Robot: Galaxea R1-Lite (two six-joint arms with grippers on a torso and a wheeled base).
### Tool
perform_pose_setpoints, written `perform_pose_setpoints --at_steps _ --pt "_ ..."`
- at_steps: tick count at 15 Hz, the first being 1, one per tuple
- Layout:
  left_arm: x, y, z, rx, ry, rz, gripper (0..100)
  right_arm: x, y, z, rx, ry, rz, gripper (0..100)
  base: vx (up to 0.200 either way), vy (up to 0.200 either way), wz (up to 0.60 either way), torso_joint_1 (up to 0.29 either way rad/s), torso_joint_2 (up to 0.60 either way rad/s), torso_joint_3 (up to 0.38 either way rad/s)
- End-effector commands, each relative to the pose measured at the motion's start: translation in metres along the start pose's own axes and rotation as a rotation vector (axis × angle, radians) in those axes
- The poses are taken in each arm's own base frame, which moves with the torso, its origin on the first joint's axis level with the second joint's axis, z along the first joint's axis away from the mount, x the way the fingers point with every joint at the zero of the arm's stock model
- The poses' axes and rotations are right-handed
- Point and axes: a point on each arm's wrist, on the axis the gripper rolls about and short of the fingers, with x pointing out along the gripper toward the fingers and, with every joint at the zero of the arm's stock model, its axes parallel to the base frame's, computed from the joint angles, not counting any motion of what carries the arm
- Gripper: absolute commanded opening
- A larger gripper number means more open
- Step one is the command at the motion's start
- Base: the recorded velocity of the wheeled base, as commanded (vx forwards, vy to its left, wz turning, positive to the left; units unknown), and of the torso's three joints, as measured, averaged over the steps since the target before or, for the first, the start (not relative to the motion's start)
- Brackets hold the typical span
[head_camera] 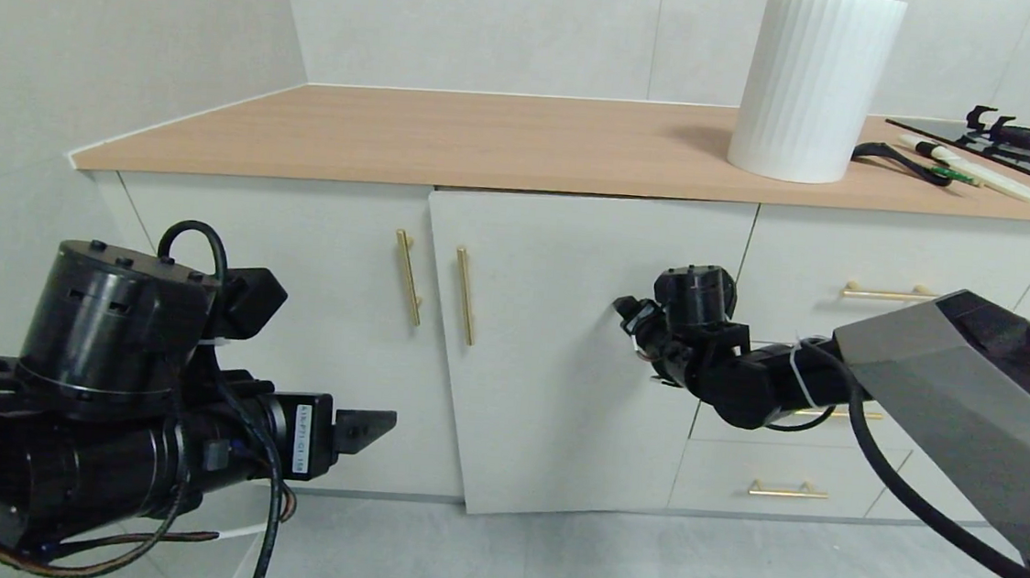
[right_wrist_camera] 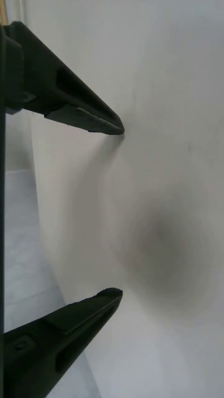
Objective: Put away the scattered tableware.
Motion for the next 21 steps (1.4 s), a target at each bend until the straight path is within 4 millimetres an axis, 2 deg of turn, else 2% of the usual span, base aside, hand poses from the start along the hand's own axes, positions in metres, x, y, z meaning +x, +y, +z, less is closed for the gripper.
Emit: perform_pose_setpoints --at_steps 1,7,10,12,13,14,15,16,17,21 --pt "0.000 0.000 0.000 0.000 0.001 0.001 100 0.012 -0.006 -0.008 -0.003 -0.011 -0.022 100 0.000 0.000 0.00 0.000 0.00 0.000" --pt "0.000 0.000 0.000 0.000 -0.002 -0.001 100 0.018 -0.008 -0.004 0.004 -0.034 -0.030 100 0.000 0.000 0.00 0.000 0.00 0.000" --pt "0.001 0.000 0.000 0.001 0.002 -0.001 100 0.010 -0.006 0.001 0.006 -0.029 -0.024 100 0.000 0.000 0.00 0.000 0.00 0.000" --pt "0.000 0.000 0.000 0.000 0.000 -0.002 100 -0.022 -0.003 0.004 -0.008 0.090 0.030 100 0.000 0.000 0.00 0.000 0.00 0.000" --pt "0.000 0.000 0.000 -0.001 -0.002 0.000 100 -0.027 -0.003 0.003 -0.010 0.115 0.040 100 0.000 0.000 0.00 0.000 0.00 0.000" --pt "0.000 0.000 0.000 0.000 0.000 -0.002 100 -0.079 -0.011 0.007 -0.027 0.349 0.151 100 0.000 0.000 0.00 0.000 0.00 0.000" --pt "0.000 0.000 0.000 0.000 -0.001 -0.002 100 -0.106 -0.018 0.012 -0.067 0.460 0.267 100 0.000 0.000 0.00 0.000 0.00 0.000" --pt "0.000 0.000 0.000 0.000 -0.001 -0.002 100 -0.106 -0.018 0.012 -0.067 0.460 0.267 100 0.000 0.000 0.00 0.000 0.00 0.000" --pt "0.000 0.000 0.000 0.000 -0.001 -0.002 100 -0.127 -0.029 0.020 -0.164 0.485 0.463 100 0.000 0.000 0.00 0.000 0.00 0.000" --pt "-0.002 0.000 0.001 -0.003 -0.009 -0.002 100 -0.137 -0.026 0.027 -0.174 0.428 0.483 100 0.000 0.000 0.00 0.000 0.00 0.000"
